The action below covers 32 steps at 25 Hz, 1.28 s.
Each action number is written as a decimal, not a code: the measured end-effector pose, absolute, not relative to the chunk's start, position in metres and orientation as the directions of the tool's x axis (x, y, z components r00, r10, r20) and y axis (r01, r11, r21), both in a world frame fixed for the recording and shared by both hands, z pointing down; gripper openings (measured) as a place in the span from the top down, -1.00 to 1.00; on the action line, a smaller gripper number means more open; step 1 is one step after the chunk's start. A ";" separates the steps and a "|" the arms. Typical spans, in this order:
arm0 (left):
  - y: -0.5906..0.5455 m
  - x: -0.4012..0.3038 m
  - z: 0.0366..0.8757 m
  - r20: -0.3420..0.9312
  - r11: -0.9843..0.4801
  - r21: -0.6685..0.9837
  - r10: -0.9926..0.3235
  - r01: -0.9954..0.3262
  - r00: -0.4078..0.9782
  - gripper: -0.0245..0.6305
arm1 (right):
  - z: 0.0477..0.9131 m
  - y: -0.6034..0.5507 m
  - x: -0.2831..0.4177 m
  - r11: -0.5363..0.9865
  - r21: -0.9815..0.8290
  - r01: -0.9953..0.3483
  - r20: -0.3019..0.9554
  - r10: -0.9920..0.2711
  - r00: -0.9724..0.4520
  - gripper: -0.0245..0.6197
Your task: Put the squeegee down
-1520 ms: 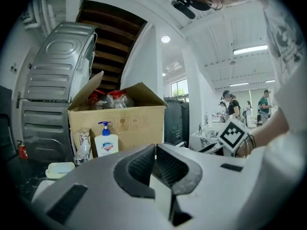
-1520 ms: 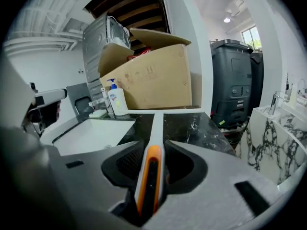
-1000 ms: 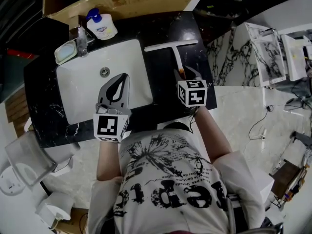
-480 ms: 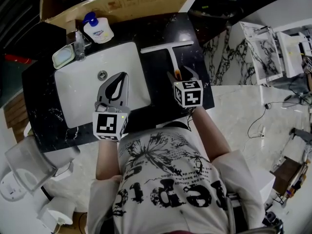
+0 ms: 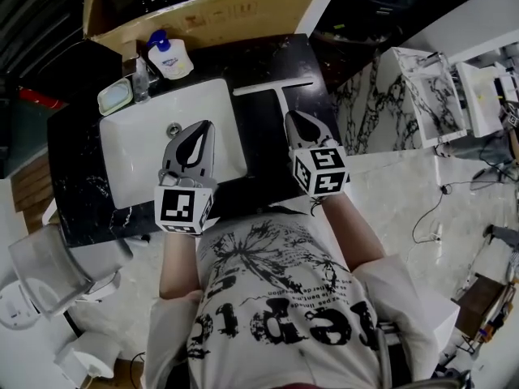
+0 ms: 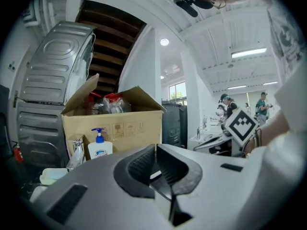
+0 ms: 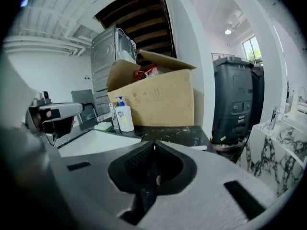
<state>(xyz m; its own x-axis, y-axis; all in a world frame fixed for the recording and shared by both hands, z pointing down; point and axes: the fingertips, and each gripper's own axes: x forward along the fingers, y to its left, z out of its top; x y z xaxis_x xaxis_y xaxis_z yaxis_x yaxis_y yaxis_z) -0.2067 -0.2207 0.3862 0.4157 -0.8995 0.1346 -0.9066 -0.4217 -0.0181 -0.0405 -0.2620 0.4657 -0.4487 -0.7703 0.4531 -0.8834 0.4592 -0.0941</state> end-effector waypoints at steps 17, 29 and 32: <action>-0.197 -0.194 0.310 0.001 -0.299 -0.123 -0.954 -0.946 0.301 0.88 | 0.319 -0.241 -0.022 0.616 -0.064 -0.785 0.014 -0.786 -0.618 0.94; -0.192 -0.181 0.305 0.004 -0.309 -0.136 -0.950 -0.941 0.312 0.89 | 0.321 -0.238 -0.009 0.609 -0.034 -0.793 0.010 -0.793 -0.609 0.95; -0.190 -0.176 0.305 0.009 -0.325 -0.133 -0.945 -0.936 0.326 0.89 | 0.319 -0.237 -0.007 0.601 -0.015 -0.799 0.007 -0.799 -0.601 0.95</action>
